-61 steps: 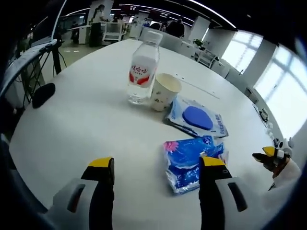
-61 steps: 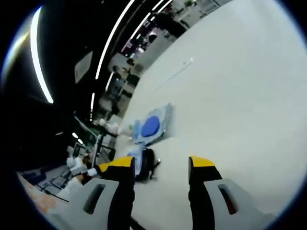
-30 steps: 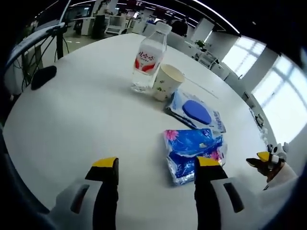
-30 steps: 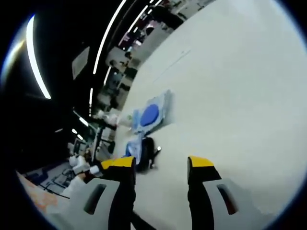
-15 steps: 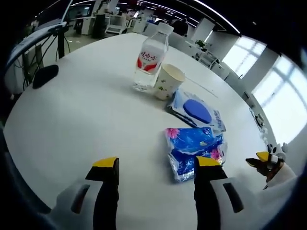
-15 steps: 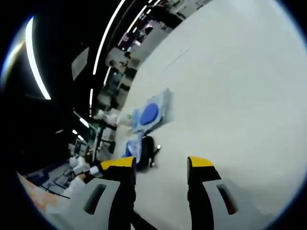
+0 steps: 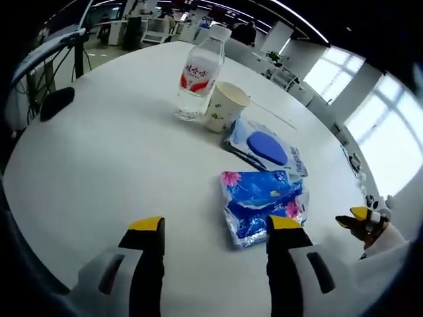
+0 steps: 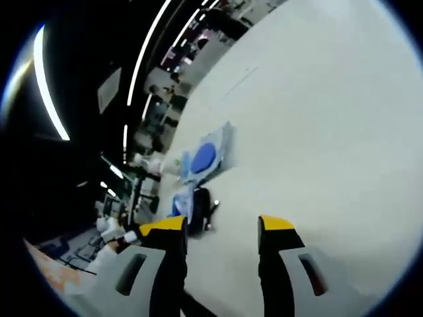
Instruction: Arrange the tabletop items into an orderly group along one side of the table until the central work area is clear of visible clutter.
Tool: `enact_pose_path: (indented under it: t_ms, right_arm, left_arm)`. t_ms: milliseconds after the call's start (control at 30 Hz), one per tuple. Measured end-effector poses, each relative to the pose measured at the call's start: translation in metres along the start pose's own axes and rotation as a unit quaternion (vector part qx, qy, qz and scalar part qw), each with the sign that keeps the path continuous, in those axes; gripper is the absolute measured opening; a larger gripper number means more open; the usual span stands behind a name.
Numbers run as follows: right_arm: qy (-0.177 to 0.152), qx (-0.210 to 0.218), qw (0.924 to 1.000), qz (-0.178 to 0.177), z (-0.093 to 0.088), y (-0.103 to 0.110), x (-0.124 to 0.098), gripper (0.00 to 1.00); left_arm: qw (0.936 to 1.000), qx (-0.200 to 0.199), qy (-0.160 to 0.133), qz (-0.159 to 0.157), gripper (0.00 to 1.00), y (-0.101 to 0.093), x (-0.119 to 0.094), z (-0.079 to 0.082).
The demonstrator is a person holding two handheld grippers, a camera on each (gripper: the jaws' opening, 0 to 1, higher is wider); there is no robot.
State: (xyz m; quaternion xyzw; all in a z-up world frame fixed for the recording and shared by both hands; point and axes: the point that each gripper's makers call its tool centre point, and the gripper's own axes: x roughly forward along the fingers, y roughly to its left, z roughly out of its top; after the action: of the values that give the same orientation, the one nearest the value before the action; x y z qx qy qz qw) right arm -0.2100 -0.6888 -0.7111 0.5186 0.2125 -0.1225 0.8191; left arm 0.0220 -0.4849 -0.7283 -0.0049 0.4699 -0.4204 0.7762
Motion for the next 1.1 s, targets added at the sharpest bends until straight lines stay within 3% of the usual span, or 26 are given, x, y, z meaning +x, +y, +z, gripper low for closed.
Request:
enact_pose_path:
  t_ms: [267,400,633,800,1033,1100]
  right_arm:
    - [0.000,-0.006,1.0000,0.001,0.003,0.004,0.003,0.41]
    - [0.034,-0.080,0.9961,-0.014,-0.002,0.012,0.010,0.41]
    - [0.072,-0.197,0.9777,-0.006,-0.007,0.037,0.032,0.39]
    - [0.101,-0.218,0.9706,0.012,-0.017,0.054,0.054,0.38]
    - [0.120,-0.256,0.9590,0.019,-0.023,0.073,0.087,0.34]
    - [0.135,-0.273,0.9522,0.020,-0.030,0.077,0.097,0.33]
  left_arm:
    - [1.0000,-0.004,0.001,-0.002,0.61,-0.005,0.001,0.001]
    - [1.0000,0.000,0.006,-0.006,0.61,-0.011,0.004,-0.002]
    - [0.9995,0.025,0.019,-0.008,0.60,-0.022,0.004,-0.009]
    - [0.9982,0.050,0.032,-0.012,0.56,-0.020,0.011,-0.014]
    - [0.9979,0.049,0.034,-0.027,0.46,-0.029,0.020,-0.022]
    - [0.9976,0.050,0.040,-0.026,0.44,-0.031,0.023,-0.026]
